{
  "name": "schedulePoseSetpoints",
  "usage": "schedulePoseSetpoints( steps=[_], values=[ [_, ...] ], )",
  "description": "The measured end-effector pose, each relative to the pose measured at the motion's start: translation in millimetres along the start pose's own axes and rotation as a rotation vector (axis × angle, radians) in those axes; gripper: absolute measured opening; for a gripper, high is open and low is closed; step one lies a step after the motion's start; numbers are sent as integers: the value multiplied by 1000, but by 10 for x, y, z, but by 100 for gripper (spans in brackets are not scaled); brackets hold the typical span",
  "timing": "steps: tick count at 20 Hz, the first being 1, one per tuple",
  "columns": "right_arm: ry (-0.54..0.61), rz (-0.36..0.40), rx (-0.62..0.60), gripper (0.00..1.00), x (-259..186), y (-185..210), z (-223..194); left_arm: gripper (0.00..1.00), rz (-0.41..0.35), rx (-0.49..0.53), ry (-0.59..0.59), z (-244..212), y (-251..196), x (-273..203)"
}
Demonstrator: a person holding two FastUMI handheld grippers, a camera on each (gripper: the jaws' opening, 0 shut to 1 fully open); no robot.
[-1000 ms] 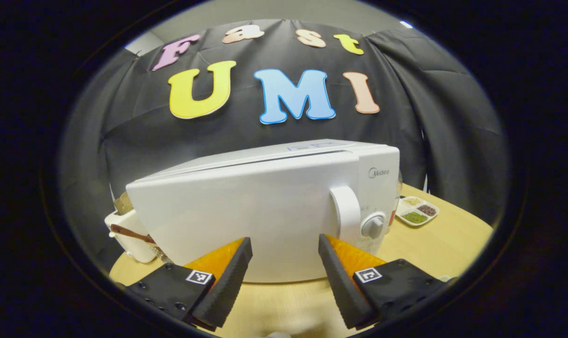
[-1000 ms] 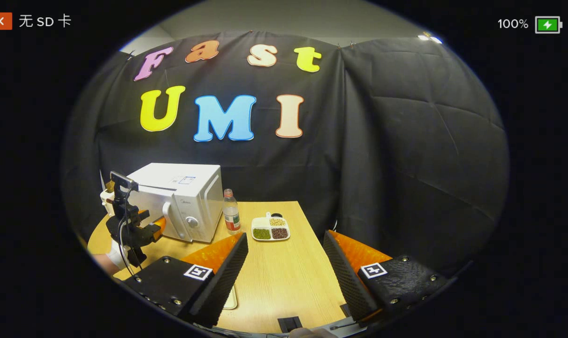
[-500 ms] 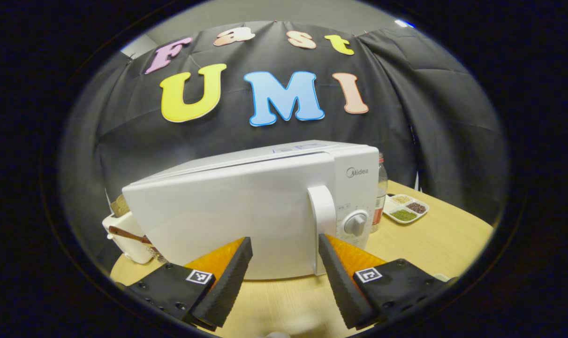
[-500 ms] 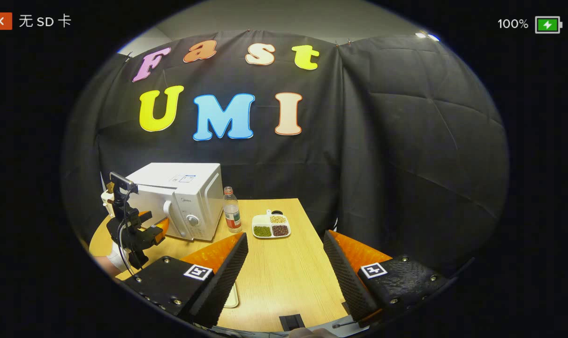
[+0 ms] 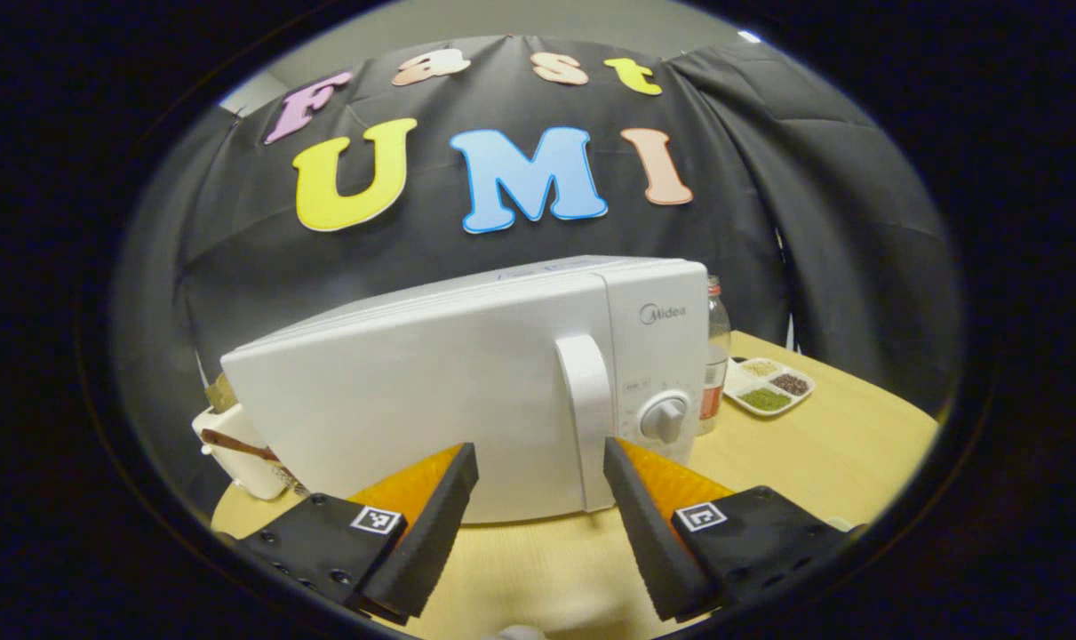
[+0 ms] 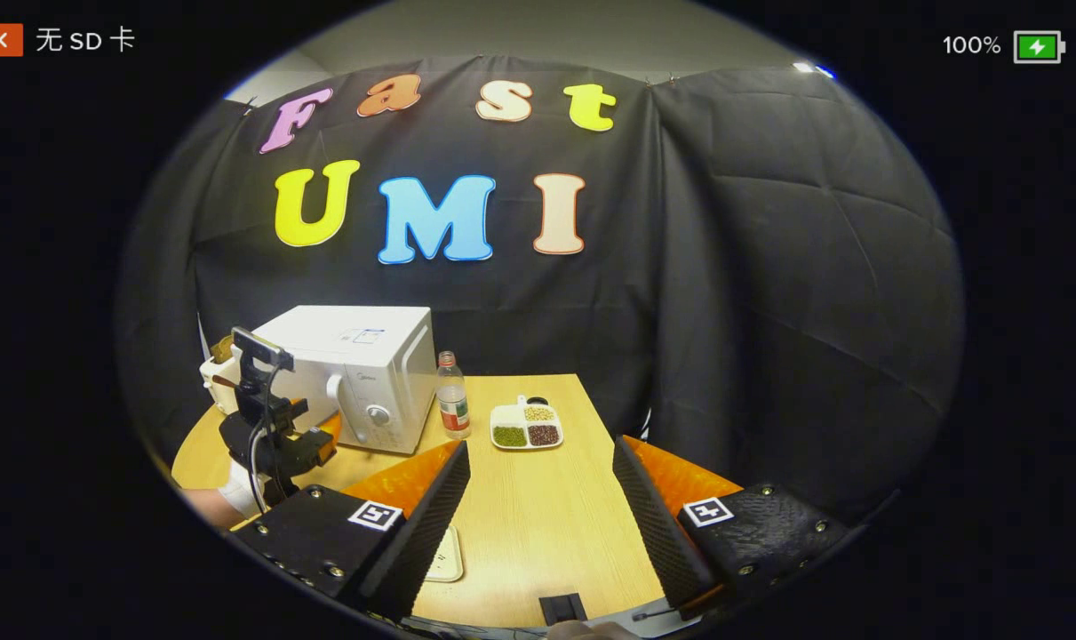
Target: Open the microwave oven with the left hand, put the food in, and close the microwave oven.
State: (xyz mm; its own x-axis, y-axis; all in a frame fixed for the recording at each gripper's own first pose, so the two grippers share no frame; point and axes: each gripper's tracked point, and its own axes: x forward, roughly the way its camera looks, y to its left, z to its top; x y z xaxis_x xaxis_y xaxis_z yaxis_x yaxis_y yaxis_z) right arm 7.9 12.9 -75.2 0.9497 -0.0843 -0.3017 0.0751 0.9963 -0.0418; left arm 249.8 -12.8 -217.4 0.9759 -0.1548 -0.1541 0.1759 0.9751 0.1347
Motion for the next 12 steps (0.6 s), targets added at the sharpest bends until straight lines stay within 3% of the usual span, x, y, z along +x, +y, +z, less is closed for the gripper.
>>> schedulePoseSetpoints(
  steps=[3,4,12],
  values=[
    [-34,32,6,99,1,101,113,98,-9,-20,-17,113,-17,-365],
    [-43,48,13,99,-7,145,175,95,1,-40,-22,197,24,-527],
    [-162,190,-8,99,-141,552,700,97,124,-141,-168,1241,672,-2137]
  ],
)
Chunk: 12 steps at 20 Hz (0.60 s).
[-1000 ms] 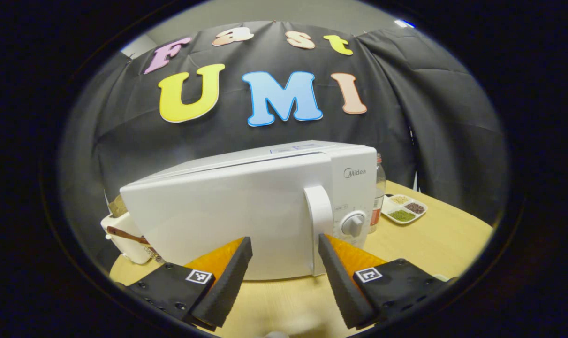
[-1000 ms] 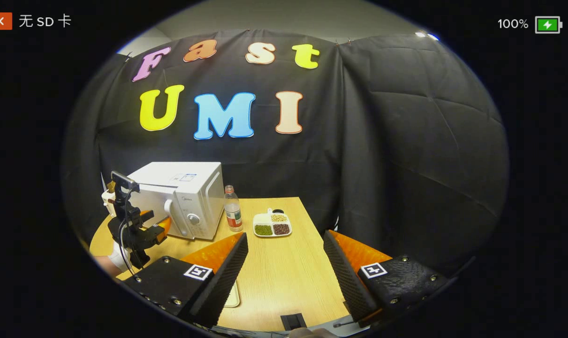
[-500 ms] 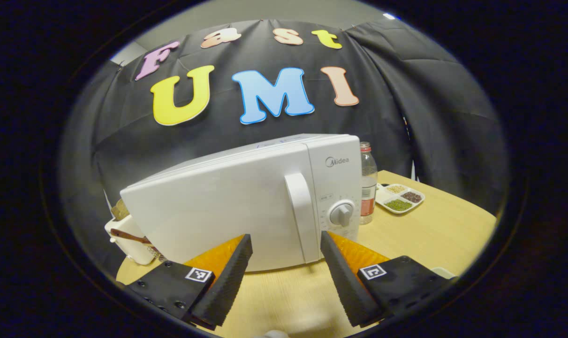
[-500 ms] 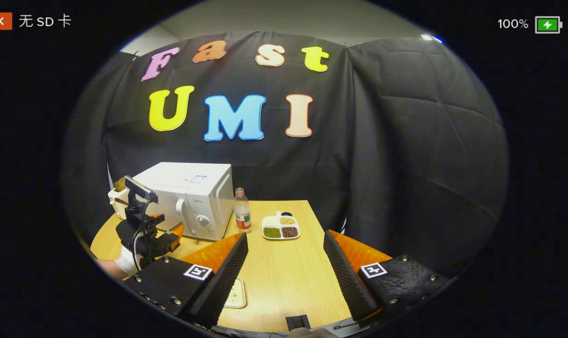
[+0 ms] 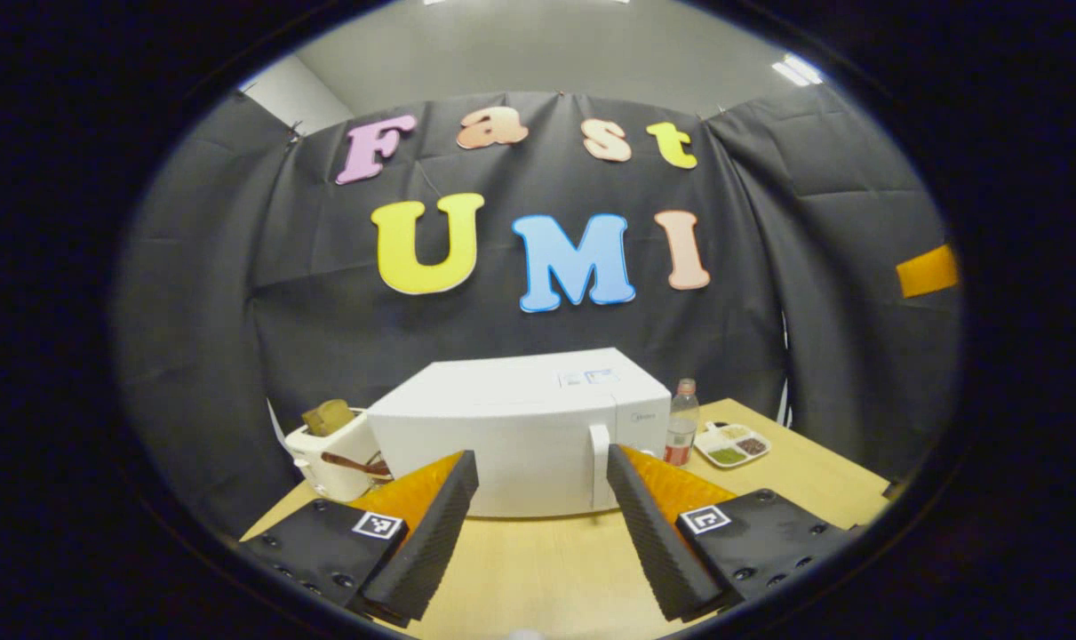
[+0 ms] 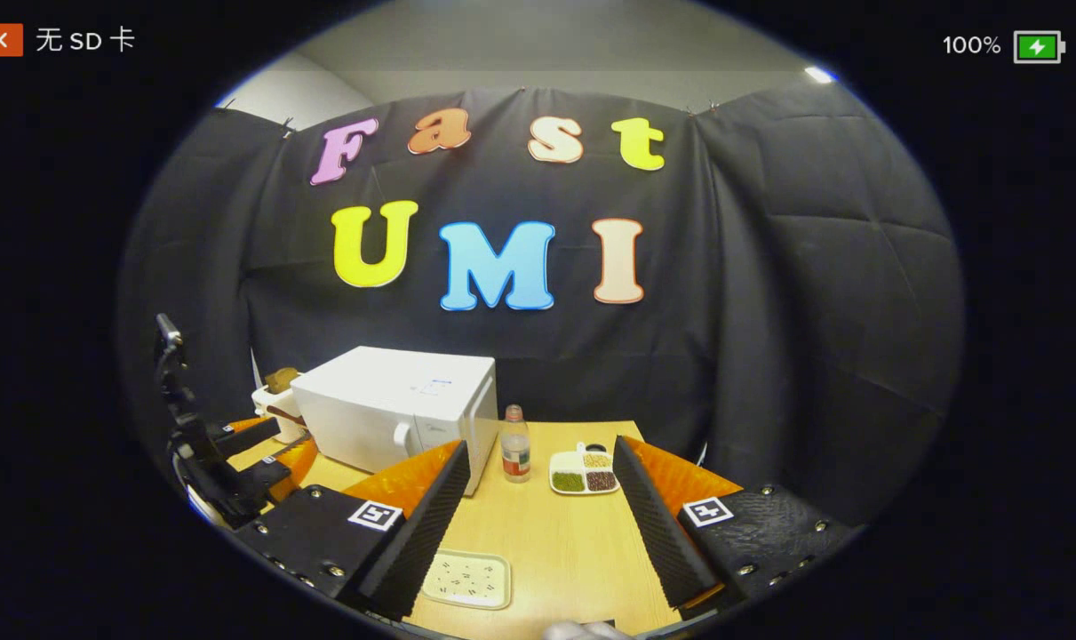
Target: Open the microwave oven with the left hand, put the food in, and close the microwave oven.
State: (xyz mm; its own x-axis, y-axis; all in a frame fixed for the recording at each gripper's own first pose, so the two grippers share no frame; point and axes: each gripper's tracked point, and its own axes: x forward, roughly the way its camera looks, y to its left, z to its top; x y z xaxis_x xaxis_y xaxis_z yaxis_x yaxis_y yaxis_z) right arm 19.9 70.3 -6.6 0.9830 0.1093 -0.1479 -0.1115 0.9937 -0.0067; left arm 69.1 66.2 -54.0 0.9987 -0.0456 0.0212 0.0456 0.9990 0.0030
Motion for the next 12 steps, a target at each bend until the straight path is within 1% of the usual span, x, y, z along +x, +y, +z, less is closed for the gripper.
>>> schedulePoseSetpoints(
  steps=[3,4,7,8,10,11,12],
  values=[
    [-51,34,8,99,18,175,174,100,47,-15,-38,434,306,-396],
    [-64,52,22,99,6,255,228,95,56,-17,-52,559,372,-509],
    [-91,77,31,99,13,387,302,98,59,24,-117,880,496,-757],
    [-90,77,32,99,1,400,288,99,56,29,-117,884,500,-814],
    [-100,76,41,99,-39,482,303,94,59,20,-112,892,540,-899],
    [-109,71,45,99,-48,476,318,100,71,14,-106,882,573,-925],
    [-111,66,46,95,-62,475,327,100,73,12,-107,874,581,-958]
  ],
)
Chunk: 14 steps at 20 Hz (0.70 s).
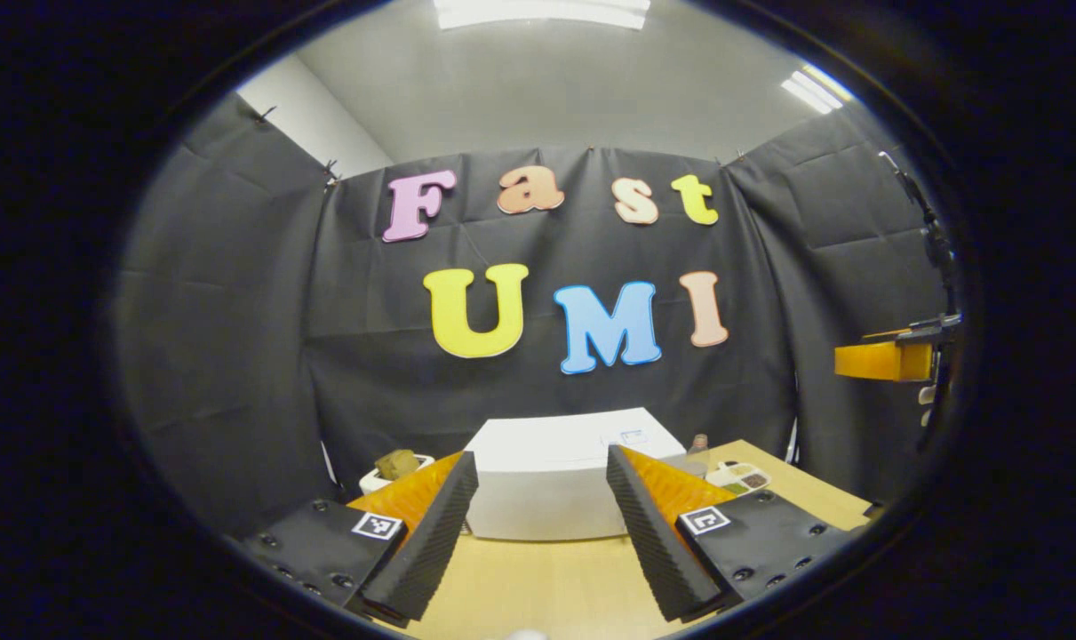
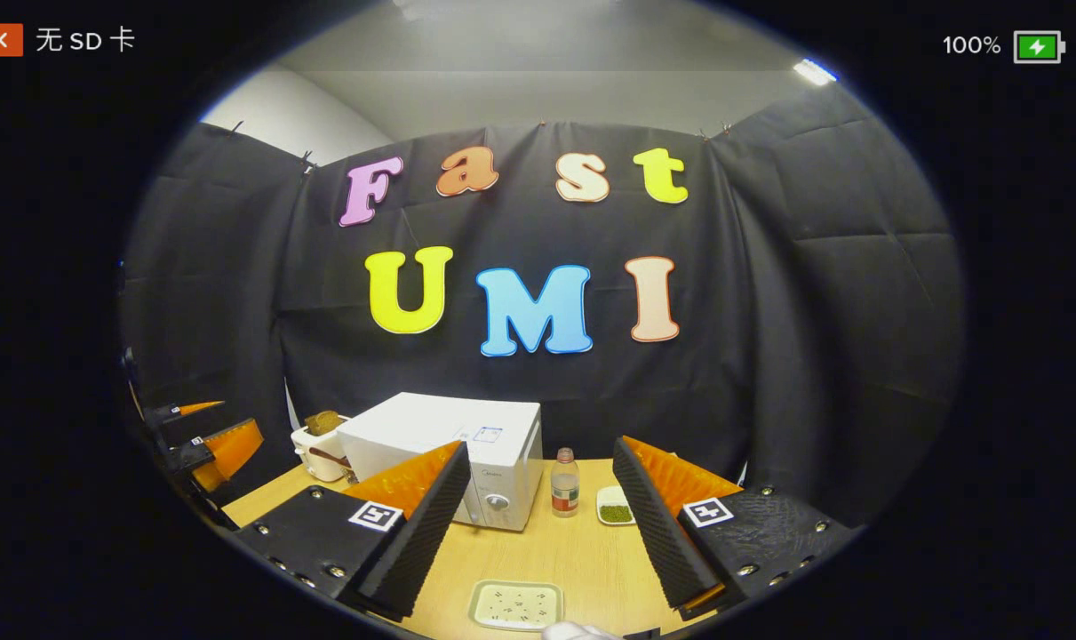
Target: Open the microwave oven with the left hand, put the food in, and close the microwave oven.
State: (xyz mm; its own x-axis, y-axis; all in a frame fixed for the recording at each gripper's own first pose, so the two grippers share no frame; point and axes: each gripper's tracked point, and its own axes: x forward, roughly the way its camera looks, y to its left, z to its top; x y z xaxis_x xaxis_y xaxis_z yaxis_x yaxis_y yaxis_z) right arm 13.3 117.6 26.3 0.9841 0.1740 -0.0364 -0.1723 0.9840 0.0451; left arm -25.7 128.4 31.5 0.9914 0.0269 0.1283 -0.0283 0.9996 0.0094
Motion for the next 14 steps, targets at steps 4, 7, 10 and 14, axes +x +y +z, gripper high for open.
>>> schedulePoseSetpoints(
  steps=[4,7,10,14],
  values=[
    [-18,-20,-9,99,-20,3,10,100,-6,-14,6,36,7,-36],
    [-29,-34,1,99,-59,5,32,97,4,-11,-13,145,71,-19],
    [-38,-48,1,99,-78,-13,61,100,-1,-35,-12,174,82,5],
    [-43,-56,-2,99,-99,4,69,94,-10,-52,-23,261,139,32]
  ],
)
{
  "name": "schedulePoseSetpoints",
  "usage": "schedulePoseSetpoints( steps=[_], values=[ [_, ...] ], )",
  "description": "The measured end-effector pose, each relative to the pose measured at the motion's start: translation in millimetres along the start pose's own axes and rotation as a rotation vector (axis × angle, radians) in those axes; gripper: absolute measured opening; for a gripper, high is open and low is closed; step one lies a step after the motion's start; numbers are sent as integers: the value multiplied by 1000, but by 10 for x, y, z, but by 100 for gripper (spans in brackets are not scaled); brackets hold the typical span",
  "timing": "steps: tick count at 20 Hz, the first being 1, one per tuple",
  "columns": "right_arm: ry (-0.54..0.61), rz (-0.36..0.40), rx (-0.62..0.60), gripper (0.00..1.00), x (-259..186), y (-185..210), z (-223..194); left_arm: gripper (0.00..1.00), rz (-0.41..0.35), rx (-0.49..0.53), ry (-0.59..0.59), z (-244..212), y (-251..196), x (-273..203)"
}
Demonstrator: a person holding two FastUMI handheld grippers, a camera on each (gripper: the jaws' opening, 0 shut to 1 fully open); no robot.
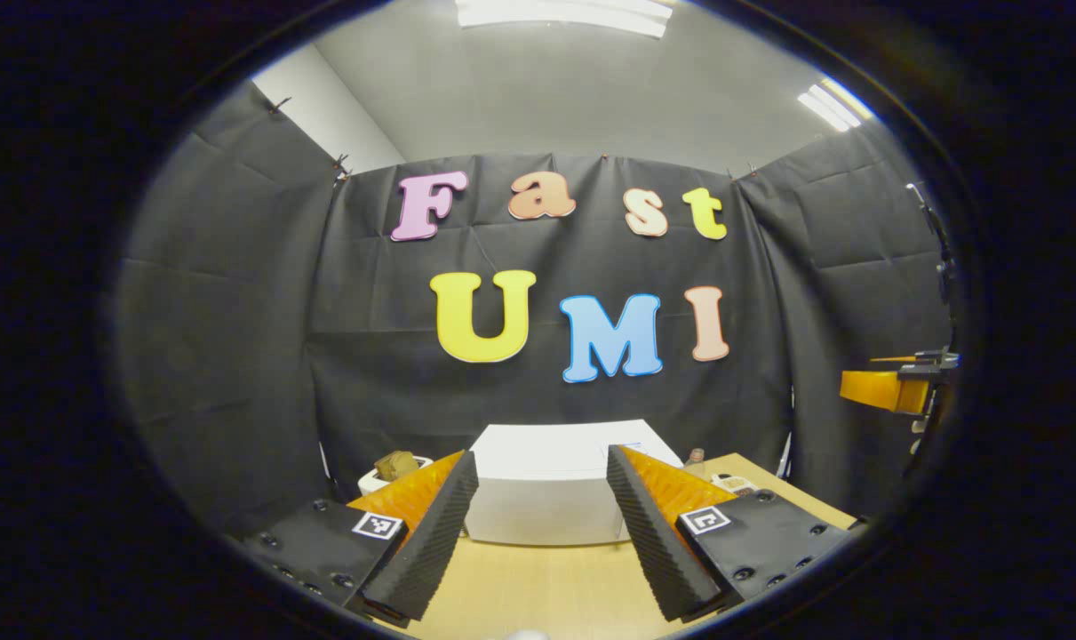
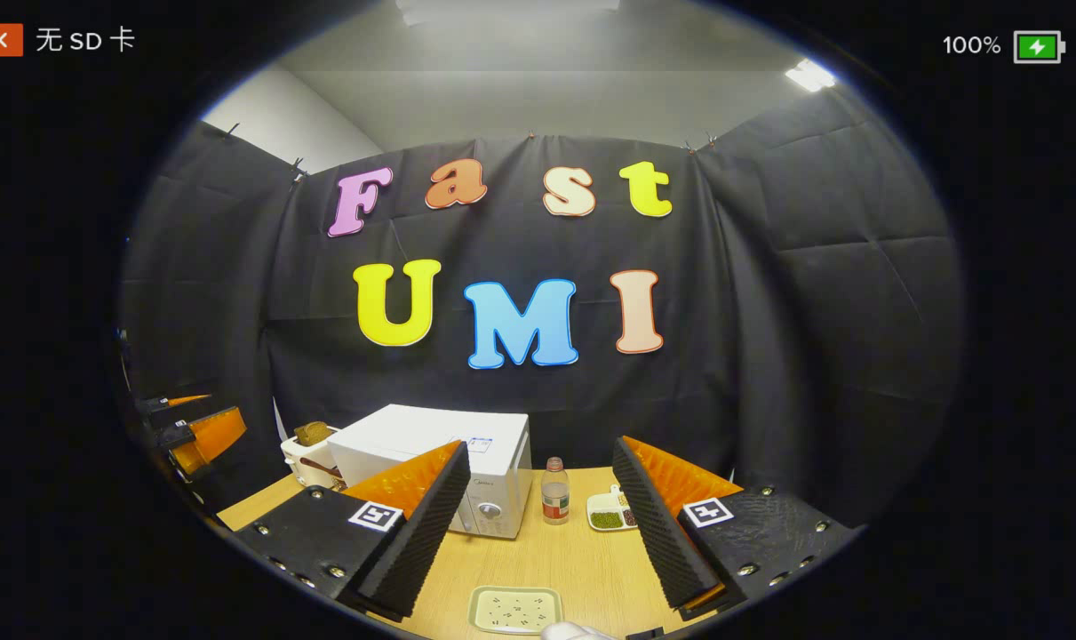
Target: Open the microwave oven with the left hand, put the food in, and close the microwave oven.
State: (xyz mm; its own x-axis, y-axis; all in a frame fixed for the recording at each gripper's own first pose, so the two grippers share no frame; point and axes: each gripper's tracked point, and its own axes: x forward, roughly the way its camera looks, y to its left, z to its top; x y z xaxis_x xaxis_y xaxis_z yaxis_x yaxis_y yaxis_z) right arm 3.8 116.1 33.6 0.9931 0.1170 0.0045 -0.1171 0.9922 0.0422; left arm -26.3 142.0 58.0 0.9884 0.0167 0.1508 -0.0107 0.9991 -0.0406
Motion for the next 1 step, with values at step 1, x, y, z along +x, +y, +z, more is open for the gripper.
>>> schedulePoseSetpoints(
  steps=[1],
  values=[
    [1,-5,-2,99,0,-9,-5,95,2,3,-5,9,15,-5]
  ],
)
